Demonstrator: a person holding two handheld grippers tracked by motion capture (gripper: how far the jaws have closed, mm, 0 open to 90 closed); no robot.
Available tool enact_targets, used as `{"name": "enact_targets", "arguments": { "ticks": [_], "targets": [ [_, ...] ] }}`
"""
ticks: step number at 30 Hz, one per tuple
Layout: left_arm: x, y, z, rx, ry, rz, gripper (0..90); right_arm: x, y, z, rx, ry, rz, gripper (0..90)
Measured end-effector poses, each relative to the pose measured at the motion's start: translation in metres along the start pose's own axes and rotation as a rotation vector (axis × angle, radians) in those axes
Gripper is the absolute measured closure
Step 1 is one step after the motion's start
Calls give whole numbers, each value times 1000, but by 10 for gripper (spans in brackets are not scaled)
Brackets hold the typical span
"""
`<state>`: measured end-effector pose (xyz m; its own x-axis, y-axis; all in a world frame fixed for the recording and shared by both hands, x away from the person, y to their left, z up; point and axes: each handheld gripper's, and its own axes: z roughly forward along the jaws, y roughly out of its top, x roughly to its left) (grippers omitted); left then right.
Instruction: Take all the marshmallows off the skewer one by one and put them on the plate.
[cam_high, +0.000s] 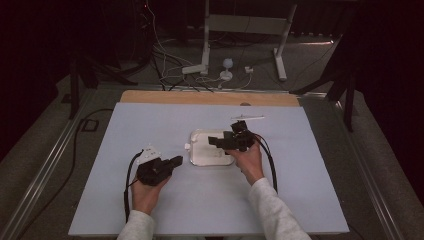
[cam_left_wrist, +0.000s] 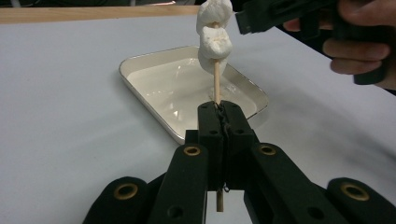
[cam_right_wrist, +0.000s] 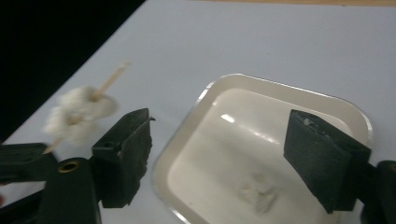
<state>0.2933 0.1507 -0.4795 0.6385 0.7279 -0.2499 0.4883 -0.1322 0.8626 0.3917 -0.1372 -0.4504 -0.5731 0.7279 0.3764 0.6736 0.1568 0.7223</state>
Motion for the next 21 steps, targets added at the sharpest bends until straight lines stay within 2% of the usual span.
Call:
{"name": "enact_targets", "arguments": {
  "ticks": [7,8,13,20,21],
  "targets": [
    [-1,1,0,-7,-15,2,895,16,-2,-4,-10,91,-17,258],
    [-2,1,0,-7,-20,0,896,20,-3,-3,-9,117,-23,279],
    [-3,1,1,-9,-32,-2,895,24,-4,2,-3,144,-25,328],
    [-5,1,2,-14,-56,11,895,25,-4,6,2,200,5,461],
    [-5,1,2,-15,-63,15,896,24,-4,6,2,230,23,517]
  ]
}}
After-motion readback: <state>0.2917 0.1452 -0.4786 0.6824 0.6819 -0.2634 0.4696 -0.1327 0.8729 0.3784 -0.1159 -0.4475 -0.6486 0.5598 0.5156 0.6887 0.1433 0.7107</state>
